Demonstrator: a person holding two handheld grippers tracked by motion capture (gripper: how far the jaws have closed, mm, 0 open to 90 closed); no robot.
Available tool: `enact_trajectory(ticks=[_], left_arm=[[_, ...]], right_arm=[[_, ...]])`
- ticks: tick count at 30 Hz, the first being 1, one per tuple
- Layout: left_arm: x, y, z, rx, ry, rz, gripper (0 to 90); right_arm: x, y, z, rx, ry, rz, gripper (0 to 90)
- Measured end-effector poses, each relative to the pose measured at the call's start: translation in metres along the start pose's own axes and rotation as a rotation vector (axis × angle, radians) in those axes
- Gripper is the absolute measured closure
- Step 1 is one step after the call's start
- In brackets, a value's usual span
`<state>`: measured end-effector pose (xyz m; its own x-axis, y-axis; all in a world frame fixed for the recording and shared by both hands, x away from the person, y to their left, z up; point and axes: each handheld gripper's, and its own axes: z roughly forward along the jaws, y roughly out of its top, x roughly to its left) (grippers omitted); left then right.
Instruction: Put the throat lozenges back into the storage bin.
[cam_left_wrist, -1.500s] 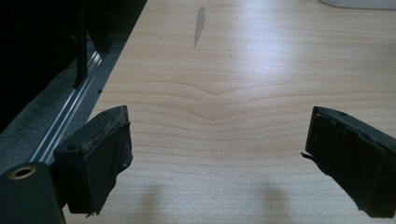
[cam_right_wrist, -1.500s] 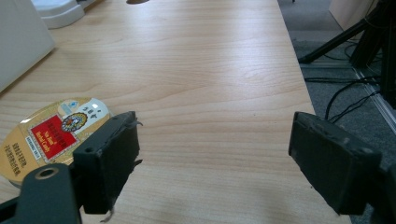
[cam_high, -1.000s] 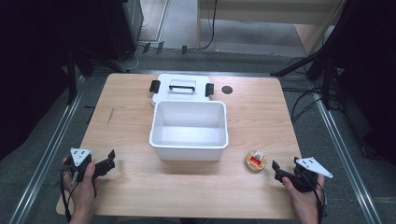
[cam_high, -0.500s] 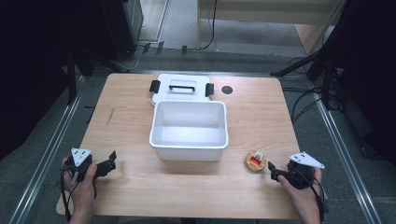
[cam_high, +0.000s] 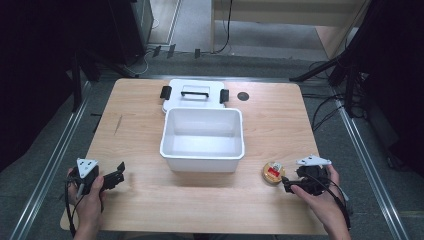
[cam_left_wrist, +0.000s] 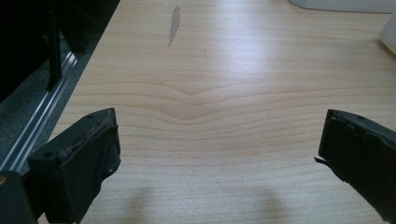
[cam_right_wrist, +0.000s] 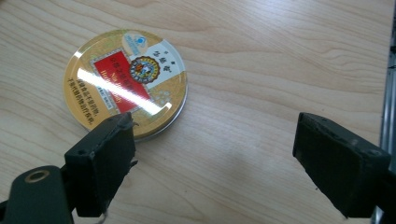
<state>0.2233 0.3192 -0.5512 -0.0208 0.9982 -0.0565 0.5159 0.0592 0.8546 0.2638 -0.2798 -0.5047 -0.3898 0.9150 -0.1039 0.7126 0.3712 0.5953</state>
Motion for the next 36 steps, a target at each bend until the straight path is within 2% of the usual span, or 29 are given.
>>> enact_trajectory(ticks=[3, 6, 9, 10, 11, 16, 17, 18, 19, 22, 26, 31, 32, 36], left_arm=[[0.0, 0.0, 0.0, -0.001, -0.001, -0.005, 0.0], [0.001, 0.0, 0.0, 0.001, -0.002, -0.004, 0.0], [0.001, 0.0, 0.0, 0.0, -0.003, -0.006, 0.0], [0.001, 0.0, 0.0, 0.0, -0.003, -0.006, 0.0], [0.001, 0.0, 0.0, 0.0, -0.003, -0.006, 0.0], [0.001, 0.0, 0.0, 0.001, -0.004, -0.01, 0.0], [0.001, 0.0, 0.0, 0.001, -0.004, -0.01, 0.0], [0.002, 0.0, 0.0, 0.001, -0.005, -0.008, 0.0], [0.002, 0.0, 0.0, 0.001, -0.005, -0.008, 0.0], [0.002, 0.0, 0.0, 0.002, -0.011, -0.008, 0.0], [0.002, 0.0, 0.0, 0.002, -0.012, -0.007, 0.0], [0.001, 0.001, 0.001, 0.006, -0.013, -0.002, 0.0], [0.001, 0.001, 0.001, 0.01, -0.015, 0.001, 0.0], [0.001, 0.001, 0.001, 0.013, -0.015, 0.006, 0.0]], right_arm=[[-0.001, 0.003, 0.0, 0.026, 0.007, -0.003, 13.4], [0.0, 0.01, 0.0, 0.103, 0.017, -0.06, 13.3], [0.001, 0.013, 0.001, 0.13, 0.021, -0.086, 13.3], [0.001, 0.017, 0.001, 0.16, 0.026, -0.103, 13.3], [0.001, 0.017, 0.001, 0.16, 0.026, -0.103, 13.3], [-0.001, 0.031, 0.002, 0.235, 0.07, -0.135, 13.8], [-0.001, 0.031, 0.002, 0.235, 0.07, -0.135, 13.8], [0.0, 0.035, 0.003, 0.268, 0.087, -0.149, 13.8], [0.0, 0.035, 0.003, 0.268, 0.087, -0.149, 13.8], [0.005, 0.044, 0.006, 0.316, 0.107, -0.184, 13.8], [0.009, 0.05, 0.008, 0.343, 0.123, -0.214, 13.7], [0.012, 0.06, 0.013, 0.374, 0.139, -0.226, 13.9], [0.013, 0.064, 0.015, 0.391, 0.147, -0.242, 13.8], [0.013, 0.069, 0.017, 0.41, 0.15, -0.253, 13.8]])
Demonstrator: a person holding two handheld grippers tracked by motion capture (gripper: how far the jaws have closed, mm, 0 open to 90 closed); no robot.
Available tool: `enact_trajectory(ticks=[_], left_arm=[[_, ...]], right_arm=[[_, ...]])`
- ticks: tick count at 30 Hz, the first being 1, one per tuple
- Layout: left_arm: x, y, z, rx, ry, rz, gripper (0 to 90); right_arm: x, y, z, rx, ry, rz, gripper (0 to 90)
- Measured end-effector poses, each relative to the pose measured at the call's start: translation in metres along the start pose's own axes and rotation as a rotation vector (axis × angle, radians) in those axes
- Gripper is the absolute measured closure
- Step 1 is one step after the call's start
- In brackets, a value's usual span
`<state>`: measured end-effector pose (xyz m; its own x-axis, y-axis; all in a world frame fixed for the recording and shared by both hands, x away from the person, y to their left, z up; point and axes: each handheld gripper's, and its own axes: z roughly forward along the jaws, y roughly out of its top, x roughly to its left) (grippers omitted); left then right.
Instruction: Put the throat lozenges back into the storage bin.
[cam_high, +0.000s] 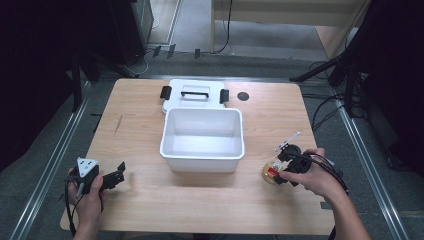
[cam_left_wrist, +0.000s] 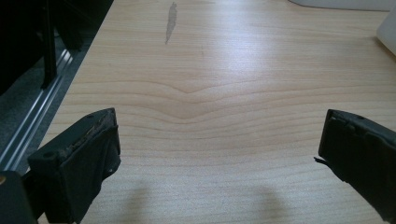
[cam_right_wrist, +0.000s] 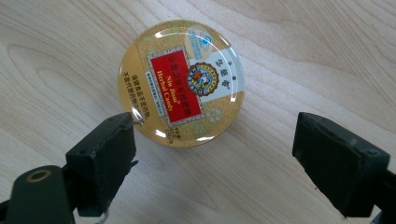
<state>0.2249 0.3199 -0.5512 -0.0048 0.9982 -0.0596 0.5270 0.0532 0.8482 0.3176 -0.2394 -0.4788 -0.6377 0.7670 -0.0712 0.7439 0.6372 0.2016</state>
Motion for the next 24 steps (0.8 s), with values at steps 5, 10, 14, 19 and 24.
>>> enact_trajectory(ticks=[5, 10, 14, 19, 24], left_arm=[[0.0, 0.0, 0.0, -0.002, -0.004, 0.001, 0.0], [0.0, 0.0, 0.0, -0.002, -0.005, 0.0, 0.0], [0.001, 0.0, 0.0, -0.005, -0.011, -0.001, 0.0], [0.001, 0.0, 0.0, -0.005, -0.016, 0.0, 0.0], [0.001, 0.0, 0.0, -0.001, -0.022, -0.002, 0.0]], right_arm=[[0.001, 0.01, 0.0, 0.039, 0.017, -0.008, 13.2], [-0.001, 0.015, 0.001, 0.051, 0.029, -0.01, 12.9], [-0.001, 0.019, -0.001, 0.068, 0.034, 0.001, 11.0], [-0.002, 0.023, 0.002, 0.078, 0.04, 0.0, 3.4], [0.001, 0.029, 0.009, 0.103, 0.051, -0.014, 2.2]])
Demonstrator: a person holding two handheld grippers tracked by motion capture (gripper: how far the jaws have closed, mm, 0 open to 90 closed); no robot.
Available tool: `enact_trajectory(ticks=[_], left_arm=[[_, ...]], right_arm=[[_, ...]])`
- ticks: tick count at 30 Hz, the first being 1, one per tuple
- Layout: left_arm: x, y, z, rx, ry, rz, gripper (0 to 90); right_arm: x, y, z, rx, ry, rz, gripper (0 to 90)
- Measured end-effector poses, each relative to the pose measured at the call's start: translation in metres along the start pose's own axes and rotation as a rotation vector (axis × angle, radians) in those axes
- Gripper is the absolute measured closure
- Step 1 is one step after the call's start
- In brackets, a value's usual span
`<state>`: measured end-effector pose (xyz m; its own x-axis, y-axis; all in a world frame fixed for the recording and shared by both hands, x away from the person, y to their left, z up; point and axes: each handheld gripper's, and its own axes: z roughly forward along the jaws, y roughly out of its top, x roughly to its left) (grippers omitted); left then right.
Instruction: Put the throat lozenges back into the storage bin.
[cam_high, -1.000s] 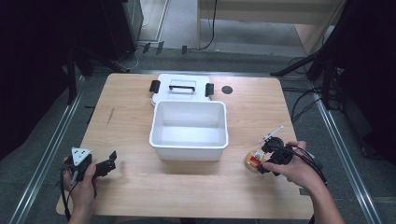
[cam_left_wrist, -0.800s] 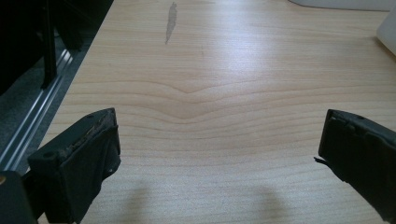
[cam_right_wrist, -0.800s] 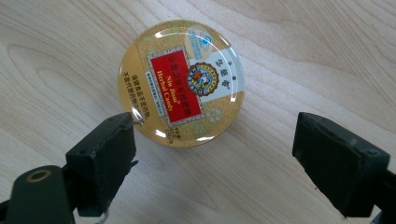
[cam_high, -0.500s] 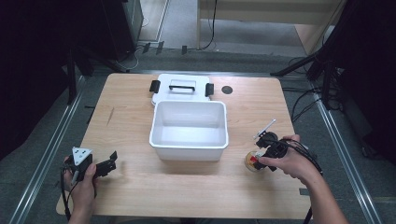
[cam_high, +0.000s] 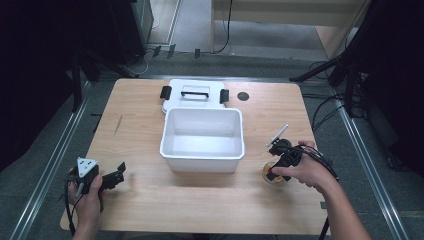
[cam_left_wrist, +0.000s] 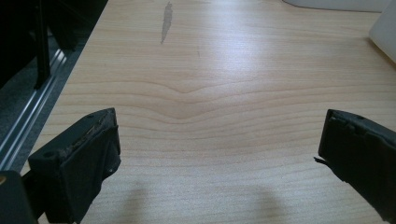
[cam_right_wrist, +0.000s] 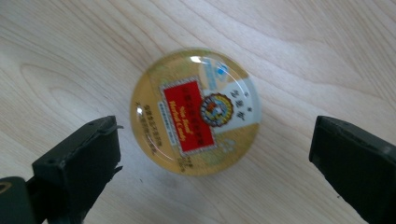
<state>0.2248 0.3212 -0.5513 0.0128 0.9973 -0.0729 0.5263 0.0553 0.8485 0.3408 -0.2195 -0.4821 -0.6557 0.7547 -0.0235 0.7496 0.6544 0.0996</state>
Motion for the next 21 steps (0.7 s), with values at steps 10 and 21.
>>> enact_trajectory(ticks=[10, 21], left_arm=[[0.0, 0.0, 0.0, 0.0, -0.005, 0.005, 0.0], [-0.001, 0.0, 0.0, 0.003, -0.014, 0.008, 0.0]], right_arm=[[0.009, 0.008, 0.015, 0.03, 0.007, -0.009, 3.3], [0.01, 0.008, 0.028, 0.041, -0.017, 0.017, 13.5]])
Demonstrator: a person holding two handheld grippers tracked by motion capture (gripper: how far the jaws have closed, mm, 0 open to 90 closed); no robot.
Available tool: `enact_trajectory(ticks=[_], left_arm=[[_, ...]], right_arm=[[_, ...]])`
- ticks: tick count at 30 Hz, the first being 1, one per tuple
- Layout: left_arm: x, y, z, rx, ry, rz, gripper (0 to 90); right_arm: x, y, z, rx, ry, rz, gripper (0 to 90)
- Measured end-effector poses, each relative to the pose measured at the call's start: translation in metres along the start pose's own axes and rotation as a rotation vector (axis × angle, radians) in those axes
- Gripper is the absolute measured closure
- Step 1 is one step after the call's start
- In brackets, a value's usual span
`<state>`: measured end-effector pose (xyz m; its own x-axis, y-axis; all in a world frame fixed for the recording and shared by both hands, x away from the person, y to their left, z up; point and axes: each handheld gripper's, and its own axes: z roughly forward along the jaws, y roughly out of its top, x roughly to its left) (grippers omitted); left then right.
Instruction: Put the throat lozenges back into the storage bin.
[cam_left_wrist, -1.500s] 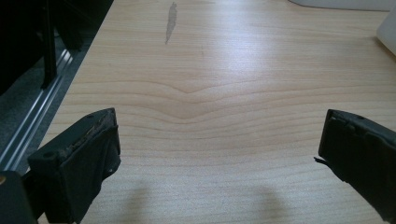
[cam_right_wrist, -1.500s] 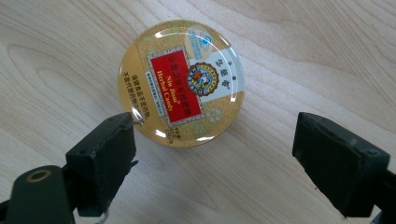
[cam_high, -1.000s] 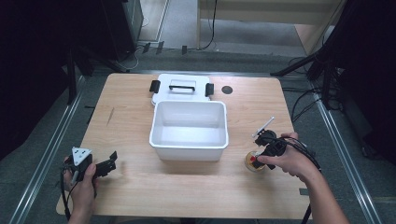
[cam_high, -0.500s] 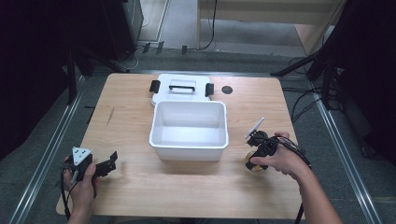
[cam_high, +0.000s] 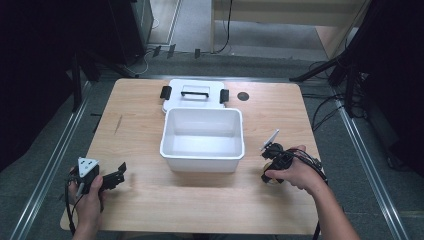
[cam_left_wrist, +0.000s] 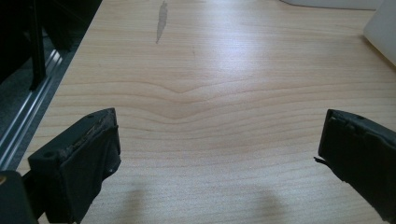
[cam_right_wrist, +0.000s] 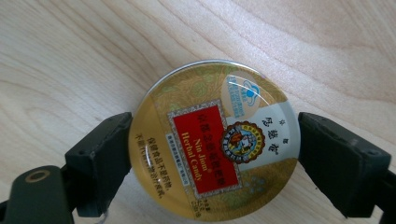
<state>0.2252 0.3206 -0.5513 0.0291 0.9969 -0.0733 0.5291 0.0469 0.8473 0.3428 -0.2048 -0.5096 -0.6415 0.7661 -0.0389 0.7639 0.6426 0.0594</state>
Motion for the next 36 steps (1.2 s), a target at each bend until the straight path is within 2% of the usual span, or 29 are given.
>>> enact_trajectory(ticks=[2, 5, 14, 33, 36], left_arm=[[0.0, 0.0, 0.0, -0.001, -0.002, -0.004, 0.0], [0.001, 0.0, 0.0, -0.003, -0.003, -0.008, 0.0], [0.001, 0.0, 0.0, -0.001, -0.005, -0.008, 0.0], [0.0, 0.0, 0.0, 0.001, -0.003, -0.001, 0.0], [0.0, 0.0, 0.0, 0.001, -0.004, 0.001, 0.0]], right_arm=[[0.0, 0.001, 0.002, 0.009, -0.012, 0.0, 14.4], [0.001, 0.001, 0.004, 0.01, 0.005, 0.015, 20.0], [-0.001, 0.001, 0.0, 0.003, 0.033, 0.012, 20.5], [-0.008, 0.007, -0.04, -0.033, 0.061, -0.032, 20.5], [-0.008, 0.009, -0.043, -0.034, 0.063, -0.024, 20.5]])
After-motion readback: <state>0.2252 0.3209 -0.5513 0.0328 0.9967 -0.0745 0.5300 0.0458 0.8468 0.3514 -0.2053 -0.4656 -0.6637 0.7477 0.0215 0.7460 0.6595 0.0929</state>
